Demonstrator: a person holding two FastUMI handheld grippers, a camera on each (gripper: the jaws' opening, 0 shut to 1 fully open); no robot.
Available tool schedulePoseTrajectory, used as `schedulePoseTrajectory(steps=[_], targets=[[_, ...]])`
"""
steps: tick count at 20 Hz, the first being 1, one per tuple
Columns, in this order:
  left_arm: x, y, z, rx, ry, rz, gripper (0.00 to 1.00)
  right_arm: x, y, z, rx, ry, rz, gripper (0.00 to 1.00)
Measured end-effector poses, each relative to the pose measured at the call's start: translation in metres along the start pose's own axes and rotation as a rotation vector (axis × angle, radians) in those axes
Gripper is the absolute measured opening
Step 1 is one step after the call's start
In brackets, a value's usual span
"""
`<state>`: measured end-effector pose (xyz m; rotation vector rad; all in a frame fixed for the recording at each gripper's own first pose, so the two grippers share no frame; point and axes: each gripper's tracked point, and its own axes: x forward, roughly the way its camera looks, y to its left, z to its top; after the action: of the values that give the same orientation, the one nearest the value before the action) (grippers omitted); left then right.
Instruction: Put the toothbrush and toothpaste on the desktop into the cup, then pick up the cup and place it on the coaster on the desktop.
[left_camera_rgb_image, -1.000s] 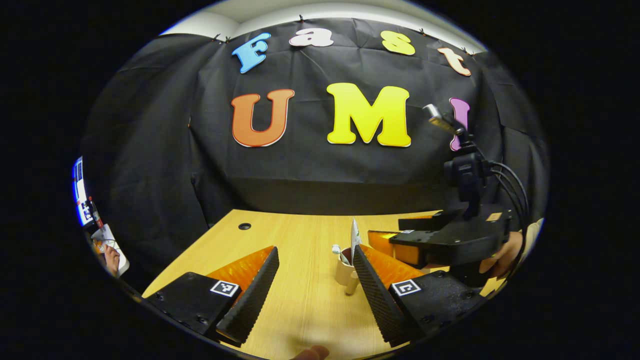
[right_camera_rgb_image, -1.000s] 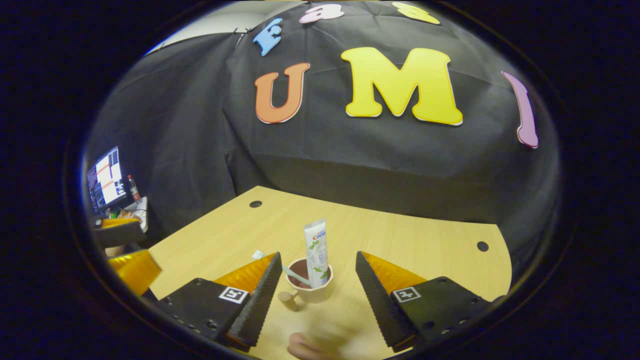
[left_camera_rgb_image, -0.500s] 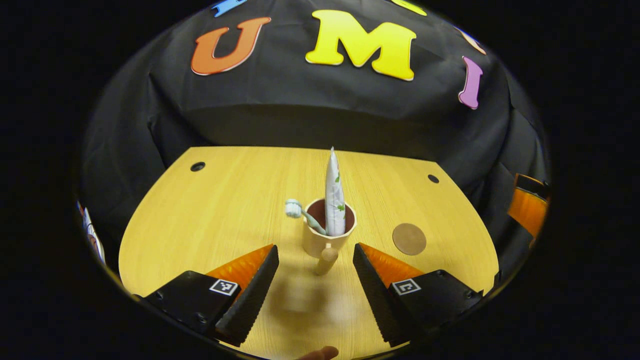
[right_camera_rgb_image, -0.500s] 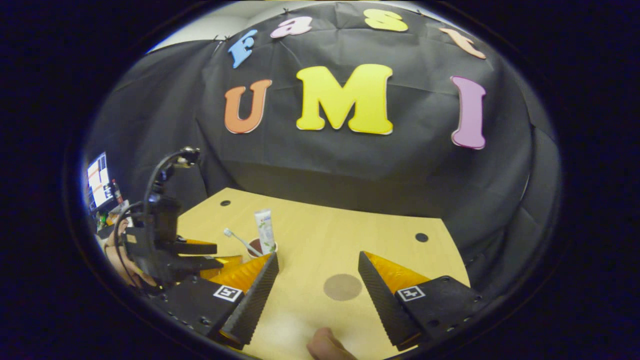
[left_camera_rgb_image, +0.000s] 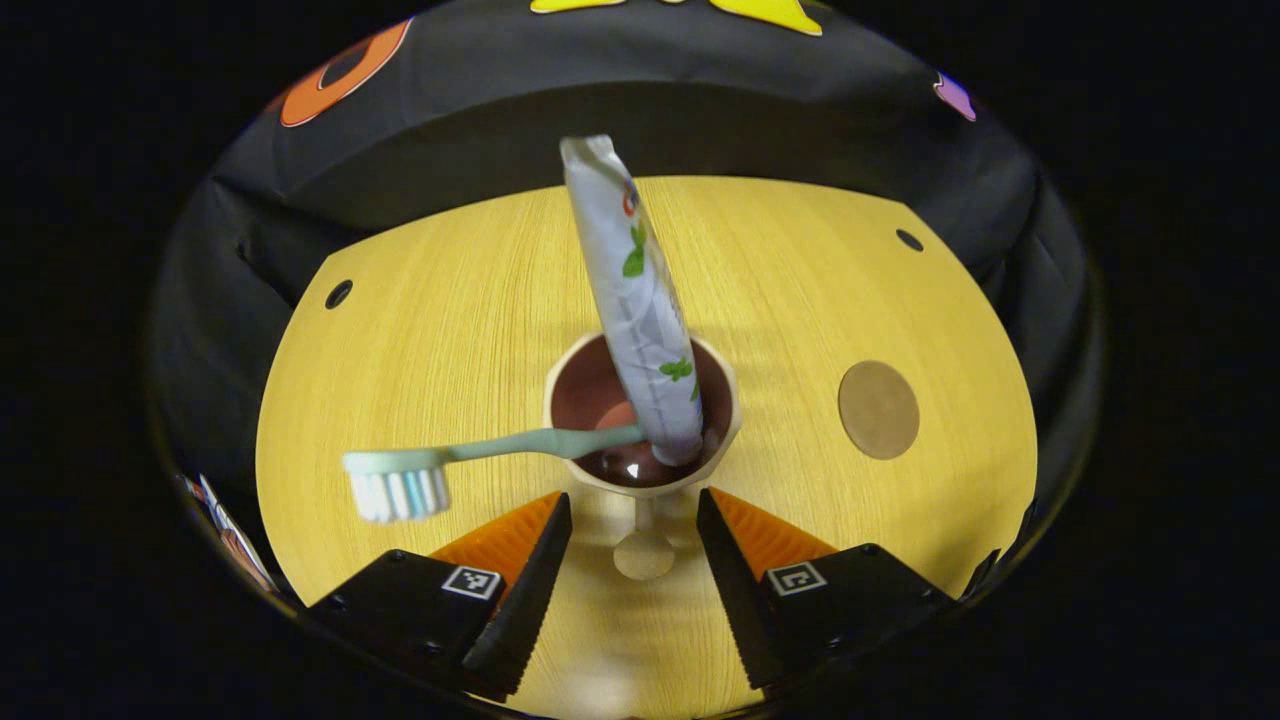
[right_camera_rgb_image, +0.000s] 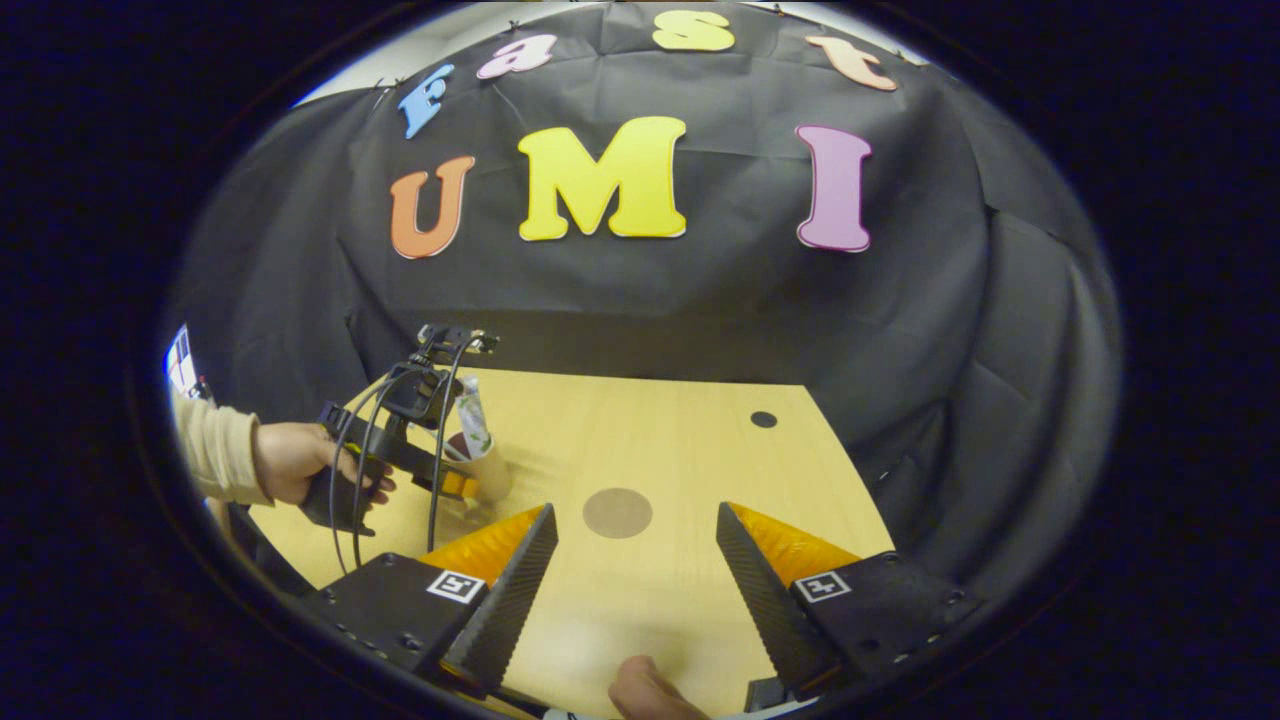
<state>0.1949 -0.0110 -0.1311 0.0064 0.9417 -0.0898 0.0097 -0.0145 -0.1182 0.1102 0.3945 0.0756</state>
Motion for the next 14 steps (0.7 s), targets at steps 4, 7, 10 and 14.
schedulePoseTrajectory(steps=[4,7,10,14], targets=[[-0.006,-0.007,-0.016,-0.010,0.078,0.011,0.55,-0.004,-0.007,-0.009,-0.005,0.012,-0.009,0.98],[-0.020,-0.015,-0.021,-0.002,0.086,-0.009,0.31,-0.004,-0.008,-0.012,-0.013,0.018,-0.003,0.96],[-0.043,-0.025,-0.014,0.024,0.013,-0.013,0.29,-0.004,-0.007,-0.015,-0.025,0.020,0.009,0.96],[-0.068,-0.048,-0.017,-0.013,-0.016,-0.029,0.25,-0.001,-0.008,-0.018,-0.041,0.022,0.022,0.96]])
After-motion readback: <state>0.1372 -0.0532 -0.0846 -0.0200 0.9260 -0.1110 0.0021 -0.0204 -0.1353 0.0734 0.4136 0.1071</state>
